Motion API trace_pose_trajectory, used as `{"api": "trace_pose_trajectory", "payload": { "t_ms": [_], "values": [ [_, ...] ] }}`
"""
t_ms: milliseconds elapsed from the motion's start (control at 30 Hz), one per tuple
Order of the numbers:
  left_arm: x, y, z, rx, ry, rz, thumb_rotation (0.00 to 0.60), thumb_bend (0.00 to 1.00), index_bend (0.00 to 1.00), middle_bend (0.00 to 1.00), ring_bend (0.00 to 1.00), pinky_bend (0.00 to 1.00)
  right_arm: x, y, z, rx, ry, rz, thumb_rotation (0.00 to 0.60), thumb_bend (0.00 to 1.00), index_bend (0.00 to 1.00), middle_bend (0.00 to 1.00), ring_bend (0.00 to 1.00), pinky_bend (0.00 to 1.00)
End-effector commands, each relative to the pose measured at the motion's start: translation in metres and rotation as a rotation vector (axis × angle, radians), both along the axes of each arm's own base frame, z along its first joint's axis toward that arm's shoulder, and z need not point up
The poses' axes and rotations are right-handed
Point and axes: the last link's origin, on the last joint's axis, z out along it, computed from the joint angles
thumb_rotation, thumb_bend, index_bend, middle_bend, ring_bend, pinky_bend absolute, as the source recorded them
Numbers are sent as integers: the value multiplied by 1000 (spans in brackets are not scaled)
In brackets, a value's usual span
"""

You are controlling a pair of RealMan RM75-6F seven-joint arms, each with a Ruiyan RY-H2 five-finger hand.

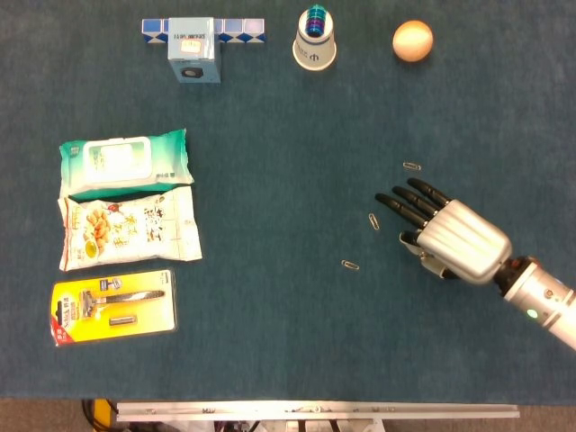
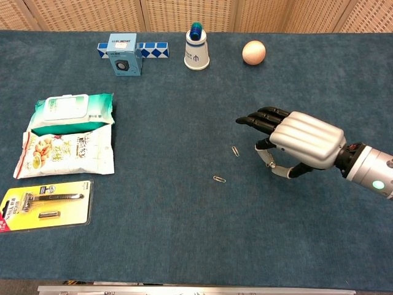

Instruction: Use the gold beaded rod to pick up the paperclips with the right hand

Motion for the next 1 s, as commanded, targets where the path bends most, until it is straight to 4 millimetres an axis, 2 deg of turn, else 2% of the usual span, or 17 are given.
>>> {"api": "trace_pose_trajectory", "payload": {
  "t_ms": [33,633,1000],
  "values": [
    [0,0,1,2,0,2,600,357,467,423,310,503,1,-2,-1,-2,-2,-1,600,291,689,44,0,70],
    [-7,-4,9,28,3,39,600,356,467,423,310,503,15,-24,-1,-27,-31,15,600,291,688,45,0,70],
    [-12,-5,13,59,15,69,600,356,467,423,310,503,27,-26,-10,2,-39,44,600,291,689,45,0,70]
  ]
}}
